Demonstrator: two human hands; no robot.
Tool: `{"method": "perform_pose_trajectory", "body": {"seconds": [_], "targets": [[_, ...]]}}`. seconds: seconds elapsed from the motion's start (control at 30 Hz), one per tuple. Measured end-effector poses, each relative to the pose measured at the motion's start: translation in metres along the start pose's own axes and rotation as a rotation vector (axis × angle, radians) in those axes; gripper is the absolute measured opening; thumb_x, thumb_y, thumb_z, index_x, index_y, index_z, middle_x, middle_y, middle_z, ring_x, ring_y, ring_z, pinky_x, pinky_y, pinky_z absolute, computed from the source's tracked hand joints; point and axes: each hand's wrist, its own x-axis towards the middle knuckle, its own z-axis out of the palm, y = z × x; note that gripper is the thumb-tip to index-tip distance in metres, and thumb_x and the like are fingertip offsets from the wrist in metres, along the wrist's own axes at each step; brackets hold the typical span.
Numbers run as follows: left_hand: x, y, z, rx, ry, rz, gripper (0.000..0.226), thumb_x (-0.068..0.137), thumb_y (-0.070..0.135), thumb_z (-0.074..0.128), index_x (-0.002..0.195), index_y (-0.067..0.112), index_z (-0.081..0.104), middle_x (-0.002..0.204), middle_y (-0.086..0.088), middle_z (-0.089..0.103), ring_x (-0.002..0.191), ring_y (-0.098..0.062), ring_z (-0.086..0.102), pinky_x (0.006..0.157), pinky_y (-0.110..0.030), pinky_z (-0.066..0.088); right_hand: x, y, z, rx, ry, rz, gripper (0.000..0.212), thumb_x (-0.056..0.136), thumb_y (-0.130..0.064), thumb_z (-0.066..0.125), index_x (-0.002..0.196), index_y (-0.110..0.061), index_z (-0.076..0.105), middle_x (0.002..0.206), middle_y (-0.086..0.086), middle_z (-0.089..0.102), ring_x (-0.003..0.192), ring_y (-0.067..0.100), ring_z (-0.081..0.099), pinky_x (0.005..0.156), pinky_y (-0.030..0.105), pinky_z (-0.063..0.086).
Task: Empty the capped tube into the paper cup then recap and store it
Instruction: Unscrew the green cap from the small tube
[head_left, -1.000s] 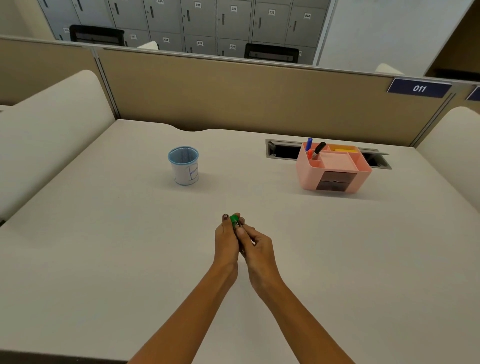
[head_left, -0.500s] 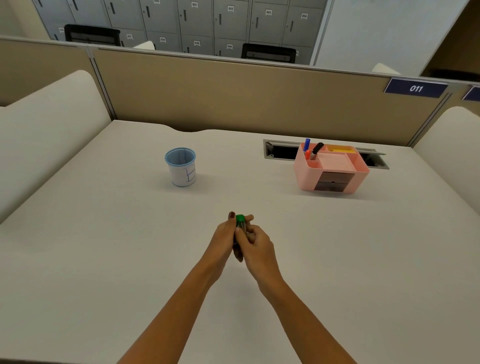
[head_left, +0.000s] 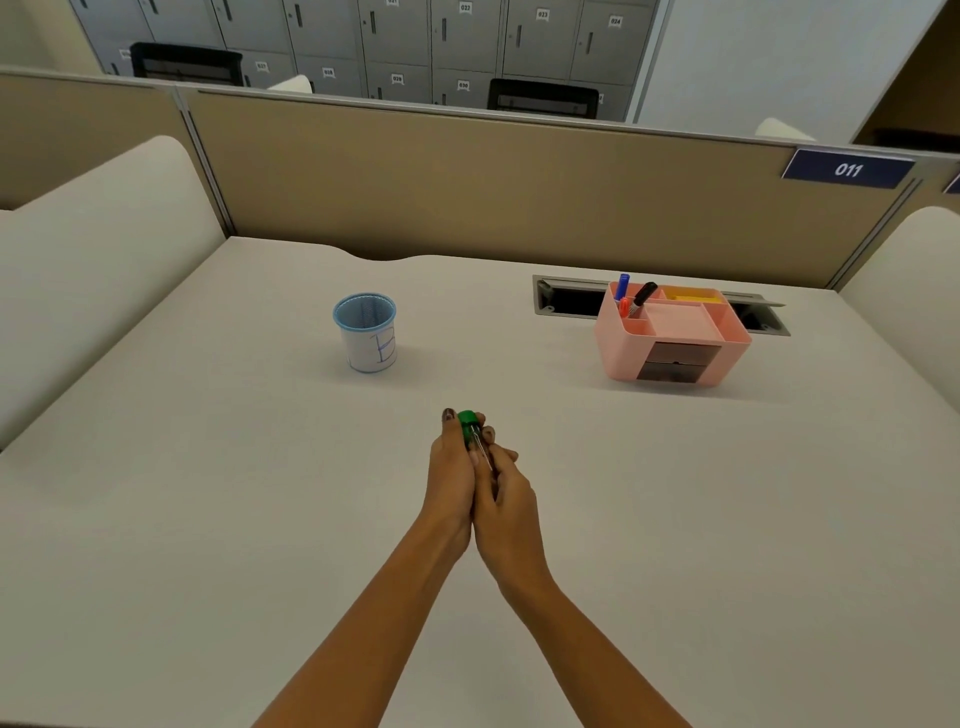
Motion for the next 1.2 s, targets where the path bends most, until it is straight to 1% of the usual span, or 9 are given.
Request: {"method": "perform_pose_trajectory", "body": {"seconds": [0.13, 0.2, 0.3, 0.43, 0.57, 0.7, 0.93, 1.1, 1.2], "targets": [[0.001, 0.004, 0.0, 0.047, -0.009, 0.011, 0.041, 0.1, 0.04, 0.029, 0.091, 0.017, 0.061, 0.072, 0.003, 0.066, 0.065, -0.014, 0.069, 0.06, -0.025, 0.056, 0.002, -0.002, 0.002, 0.064, 0.01, 0.007, 0.02, 0.102, -0.026, 0.041, 0.118, -0.031, 0.052, 0.089, -0.028, 0.057, 0.078, -0.027, 0.056, 0.062, -0.002, 0.045], [0.001, 0.008, 0.0, 0.07, -0.008, 0.035, 0.039, 0.099, 0.038, 0.031, 0.091, 0.019, 0.064, 0.074, 0.006, 0.068, 0.068, -0.011, 0.069, 0.057, -0.021, 0.055, 0.004, -0.004, 0.002, 0.094, 0.01, 0.003, 0.019, 0.101, -0.028, 0.042, 0.117, -0.034, 0.051, 0.093, -0.027, 0.059, 0.083, -0.025, 0.057, 0.063, -0.001, 0.046], [-0.002, 0.013, 0.003, 0.109, -0.003, 0.086, 0.037, 0.099, 0.037, 0.031, 0.094, 0.022, 0.065, 0.077, 0.012, 0.07, 0.068, -0.002, 0.069, 0.049, -0.013, 0.049, 0.007, -0.007, 0.0, 0.136, 0.015, -0.021, 0.021, 0.101, -0.025, 0.045, 0.105, -0.044, 0.052, 0.093, -0.028, 0.064, 0.088, -0.017, 0.062, 0.065, 0.002, 0.048], [-0.005, 0.018, 0.006, 0.123, 0.004, 0.114, 0.037, 0.099, 0.039, 0.032, 0.098, 0.022, 0.065, 0.087, 0.012, 0.072, 0.081, -0.006, 0.07, 0.05, -0.011, 0.048, 0.01, -0.012, -0.002, 0.144, 0.02, -0.066, 0.028, 0.1, -0.018, 0.049, 0.102, -0.046, 0.052, 0.09, -0.045, 0.062, 0.091, -0.017, 0.061, 0.065, 0.002, 0.047], [-0.005, 0.022, 0.008, 0.1, 0.009, 0.131, 0.036, 0.099, 0.037, 0.032, 0.1, 0.021, 0.064, 0.096, 0.007, 0.072, 0.093, -0.014, 0.069, 0.051, -0.013, 0.048, 0.012, -0.013, -0.005, 0.156, 0.052, -0.102, 0.033, 0.097, -0.013, 0.054, 0.105, -0.045, 0.052, 0.095, -0.032, 0.065, 0.092, -0.012, 0.063, 0.068, 0.004, 0.049], [-0.005, 0.026, 0.01, 0.066, 0.027, 0.13, 0.039, 0.098, 0.04, 0.032, 0.099, 0.021, 0.066, 0.102, 0.004, 0.072, 0.097, -0.018, 0.069, 0.062, -0.024, 0.049, 0.013, -0.014, -0.007, 0.167, 0.067, -0.124, 0.035, 0.096, -0.012, 0.056, 0.106, -0.046, 0.051, 0.1, -0.025, 0.063, 0.093, -0.009, 0.064, 0.07, 0.006, 0.051], [-0.007, 0.033, 0.01, 0.01, 0.011, 0.032, 0.043, 0.098, 0.043, 0.029, 0.087, 0.026, 0.067, 0.097, 0.008, 0.075, 0.099, -0.019, 0.069, 0.098, -0.048, 0.046, 0.013, -0.011, -0.008, 0.179, 0.061, -0.145, 0.035, 0.095, -0.013, 0.058, 0.107, -0.045, 0.051, 0.102, -0.02, 0.064, 0.096, 0.0, 0.065, 0.078, 0.016, 0.056], [-0.009, 0.034, 0.008, -0.081, -0.015, -0.008, 0.044, 0.099, 0.041, 0.027, 0.09, 0.022, 0.067, 0.099, 0.002, 0.075, 0.101, -0.023, 0.068, 0.102, -0.051, 0.044, 0.012, -0.008, -0.008, 0.191, 0.065, -0.135, 0.029, 0.094, -0.013, 0.059, 0.113, -0.034, 0.052, 0.104, -0.017, 0.064, 0.095, -0.005, 0.064, 0.073, 0.009, 0.052], [-0.009, 0.034, 0.008, -0.12, -0.016, -0.003, 0.045, 0.1, 0.04, 0.027, 0.09, 0.02, 0.066, 0.099, 0.0, 0.075, 0.102, -0.024, 0.068, 0.101, -0.05, 0.045, 0.013, -0.007, -0.009, 0.198, 0.069, -0.135, 0.028, 0.094, -0.013, 0.059, 0.111, -0.034, 0.054, 0.102, -0.014, 0.066, 0.093, 0.002, 0.066, 0.074, 0.015, 0.055]]}}
